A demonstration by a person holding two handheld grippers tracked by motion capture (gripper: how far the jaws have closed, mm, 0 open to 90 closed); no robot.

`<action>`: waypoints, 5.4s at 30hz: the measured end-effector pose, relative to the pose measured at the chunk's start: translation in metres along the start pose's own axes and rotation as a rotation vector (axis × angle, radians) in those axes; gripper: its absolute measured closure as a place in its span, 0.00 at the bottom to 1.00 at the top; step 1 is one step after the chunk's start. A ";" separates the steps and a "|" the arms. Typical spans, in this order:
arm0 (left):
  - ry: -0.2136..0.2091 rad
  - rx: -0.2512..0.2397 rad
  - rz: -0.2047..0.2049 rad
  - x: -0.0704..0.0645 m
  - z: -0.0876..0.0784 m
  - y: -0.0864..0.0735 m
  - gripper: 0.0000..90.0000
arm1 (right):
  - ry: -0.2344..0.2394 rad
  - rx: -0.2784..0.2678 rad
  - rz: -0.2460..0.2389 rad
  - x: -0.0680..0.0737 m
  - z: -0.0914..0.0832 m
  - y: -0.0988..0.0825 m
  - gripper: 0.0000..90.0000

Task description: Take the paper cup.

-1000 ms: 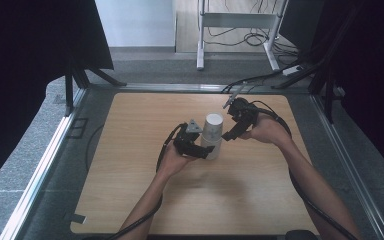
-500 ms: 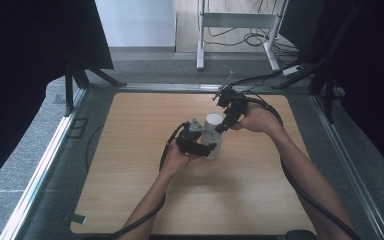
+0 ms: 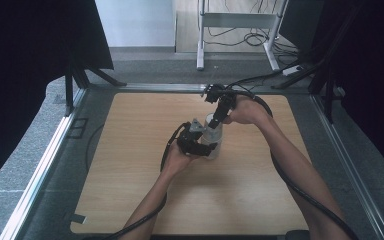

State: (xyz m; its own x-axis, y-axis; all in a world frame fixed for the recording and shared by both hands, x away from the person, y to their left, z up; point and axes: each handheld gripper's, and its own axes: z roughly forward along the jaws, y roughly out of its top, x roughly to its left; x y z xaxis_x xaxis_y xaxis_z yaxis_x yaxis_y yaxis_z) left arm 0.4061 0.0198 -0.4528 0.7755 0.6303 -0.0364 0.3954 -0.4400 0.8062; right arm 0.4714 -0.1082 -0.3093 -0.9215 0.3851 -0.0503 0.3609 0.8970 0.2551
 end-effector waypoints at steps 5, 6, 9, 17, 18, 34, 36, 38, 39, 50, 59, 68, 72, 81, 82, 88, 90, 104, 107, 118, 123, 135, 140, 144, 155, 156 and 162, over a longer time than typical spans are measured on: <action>-0.001 0.004 0.005 0.000 -0.001 0.000 0.26 | 0.010 0.029 -0.004 0.000 0.001 0.005 0.40; 0.003 0.003 0.006 0.000 0.000 0.000 0.26 | 0.010 0.029 -0.004 0.000 0.001 0.005 0.40; 0.003 0.003 0.007 0.000 -0.001 0.000 0.26 | 0.012 0.041 0.001 -0.001 0.001 0.006 0.41; 0.006 0.011 0.011 -0.001 0.000 0.001 0.25 | 0.008 0.045 0.000 -0.001 -0.007 0.007 0.41; 0.004 0.011 0.010 -0.001 0.000 0.001 0.25 | 0.005 0.044 0.008 0.000 -0.008 0.007 0.41; -0.005 0.025 0.022 0.000 -0.002 0.001 0.15 | -0.030 0.008 -0.010 0.002 -0.039 0.008 0.41; -0.011 0.026 0.020 -0.001 -0.003 0.001 0.15 | -0.035 -0.002 0.000 0.004 -0.043 0.008 0.41; -0.019 0.027 0.020 -0.002 -0.004 0.001 0.15 | -0.044 -0.007 -0.001 0.005 -0.048 0.008 0.41; -0.020 0.029 0.024 -0.002 -0.005 0.001 0.14 | -0.044 -0.009 0.002 0.006 -0.051 0.008 0.41; -0.022 0.031 0.034 -0.002 -0.024 0.000 0.14 | -0.055 -0.059 -0.014 0.015 -0.073 0.001 0.41; -0.033 0.032 0.029 0.000 -0.041 -0.004 0.14 | -0.047 -0.079 -0.027 0.028 -0.084 -0.008 0.42; -0.069 0.042 0.046 -0.003 -0.052 -0.009 0.14 | -0.042 -0.065 -0.041 0.039 -0.083 -0.023 0.41; -0.086 0.044 0.056 -0.007 -0.055 -0.011 0.14 | -0.032 -0.066 -0.053 0.044 -0.081 -0.029 0.42; -0.108 0.056 0.093 -0.016 -0.063 -0.018 0.14 | -0.024 -0.099 -0.052 0.051 -0.078 -0.048 0.42; -0.111 0.055 0.093 -0.016 -0.064 -0.019 0.14 | -0.022 -0.101 -0.056 0.051 -0.077 -0.053 0.42; -0.103 0.050 0.109 -0.019 -0.069 -0.023 0.14 | -0.022 -0.118 -0.072 0.056 -0.075 -0.062 0.42; -0.103 0.050 0.115 -0.021 -0.070 -0.024 0.15 | -0.023 -0.124 -0.083 0.058 -0.074 -0.065 0.42; -0.137 0.060 0.171 -0.036 -0.073 -0.030 0.14 | 0.026 -0.175 -0.168 0.073 -0.052 -0.085 0.42; -0.148 0.067 0.183 -0.037 -0.073 -0.032 0.14 | 0.031 -0.190 -0.184 0.075 -0.046 -0.091 0.42; -0.175 0.085 0.224 -0.040 -0.075 -0.041 0.14 | 0.046 -0.269 -0.230 0.080 -0.031 -0.107 0.42; -0.195 0.085 0.225 -0.042 -0.076 -0.046 0.14 | 0.064 -0.289 -0.210 0.081 -0.019 -0.115 0.42; -0.233 0.057 0.221 -0.047 -0.082 -0.057 0.14 | 0.115 -0.400 -0.176 0.087 0.001 -0.133 0.42; -0.238 0.060 0.225 -0.049 -0.083 -0.060 0.14 | 0.145 -0.439 -0.154 0.087 0.009 -0.140 0.42; -0.240 0.058 0.229 -0.049 -0.085 -0.062 0.14 | 0.157 -0.475 -0.136 0.088 0.013 -0.146 0.42; -0.265 0.039 0.210 -0.047 -0.091 -0.071 0.14 | 0.161 -0.527 -0.107 0.090 0.030 -0.157 0.42; -0.265 0.037 0.211 -0.046 -0.092 -0.071 0.14 | 0.157 -0.527 -0.103 0.091 0.033 -0.157 0.42; -0.262 0.036 0.210 -0.045 -0.093 -0.074 0.15 | 0.170 -0.564 -0.077 0.091 0.046 -0.163 0.42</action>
State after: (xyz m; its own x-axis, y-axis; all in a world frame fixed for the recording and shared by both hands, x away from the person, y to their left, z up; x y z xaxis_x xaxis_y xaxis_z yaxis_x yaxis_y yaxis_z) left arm 0.2967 0.0834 -0.4560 0.9400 0.3400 -0.0263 0.2276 -0.5681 0.7908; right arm 0.3357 -0.2096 -0.3994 -0.9689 0.2413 0.0545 0.2029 0.6490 0.7332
